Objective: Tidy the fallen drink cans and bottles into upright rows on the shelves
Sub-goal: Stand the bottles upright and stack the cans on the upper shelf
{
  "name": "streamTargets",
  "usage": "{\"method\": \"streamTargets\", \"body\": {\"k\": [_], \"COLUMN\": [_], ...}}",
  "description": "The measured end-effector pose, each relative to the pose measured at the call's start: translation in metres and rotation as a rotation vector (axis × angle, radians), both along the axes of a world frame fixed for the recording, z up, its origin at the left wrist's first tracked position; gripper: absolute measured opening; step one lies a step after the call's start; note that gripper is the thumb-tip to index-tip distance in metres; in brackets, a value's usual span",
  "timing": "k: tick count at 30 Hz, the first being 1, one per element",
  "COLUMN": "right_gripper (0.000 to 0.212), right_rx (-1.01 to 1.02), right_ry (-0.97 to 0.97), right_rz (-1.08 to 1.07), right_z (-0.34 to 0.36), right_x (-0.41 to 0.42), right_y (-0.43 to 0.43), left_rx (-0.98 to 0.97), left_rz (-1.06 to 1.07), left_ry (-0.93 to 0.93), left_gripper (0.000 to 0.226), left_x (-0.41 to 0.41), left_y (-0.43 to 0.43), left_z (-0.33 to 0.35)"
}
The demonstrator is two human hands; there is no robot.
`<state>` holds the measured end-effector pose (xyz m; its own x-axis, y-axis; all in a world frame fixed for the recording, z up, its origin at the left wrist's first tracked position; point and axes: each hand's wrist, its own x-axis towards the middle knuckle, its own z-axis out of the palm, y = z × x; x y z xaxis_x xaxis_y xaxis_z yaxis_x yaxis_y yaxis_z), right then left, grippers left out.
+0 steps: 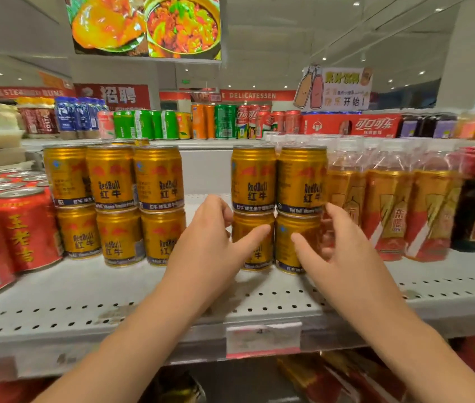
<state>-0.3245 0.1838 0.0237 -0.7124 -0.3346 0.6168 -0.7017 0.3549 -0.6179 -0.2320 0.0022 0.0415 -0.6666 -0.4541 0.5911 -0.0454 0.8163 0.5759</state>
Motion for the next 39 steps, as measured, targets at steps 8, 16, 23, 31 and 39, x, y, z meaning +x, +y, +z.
{"method": "streamTargets", "body": {"k": [8, 16, 23, 31, 39], "right_gripper": [0.048, 0.060, 0.063, 0.072, 0.067], "right_rx": [0.059, 0.085, 0.079, 0.097, 0.093], "right_ry": [-0.010, -0.065, -0.075, -0.100, -0.064], "right_rz": [0.211, 0.317, 0.345, 0.335, 0.294], "right_z": [0.009, 0.014, 0.014, 0.013, 0.014], "right_x": [-0.026, -0.037, -0.043, -0.044, -0.035], "right_y": [0.004, -0.029, -0.057, -0.067, -0.069], "left_rx": [0.003, -0.008, -0.027, -0.044, -0.031], "left_rz": [0.173, 0.274, 0.291, 0.269, 0.249], "left_ry": [-0.011, -0.065, -0.080, -0.046, 0.008], "left_gripper": [0.039, 0.030, 0.026, 0.027, 0.024], "left_x": [0.004, 0.013, 0.014, 0.016, 0.016], "left_y": [0.024, 0.009, -0.007, -0.016, -0.018], "left_z": [0.000, 0.005, 0.005, 0.001, -0.005]}}
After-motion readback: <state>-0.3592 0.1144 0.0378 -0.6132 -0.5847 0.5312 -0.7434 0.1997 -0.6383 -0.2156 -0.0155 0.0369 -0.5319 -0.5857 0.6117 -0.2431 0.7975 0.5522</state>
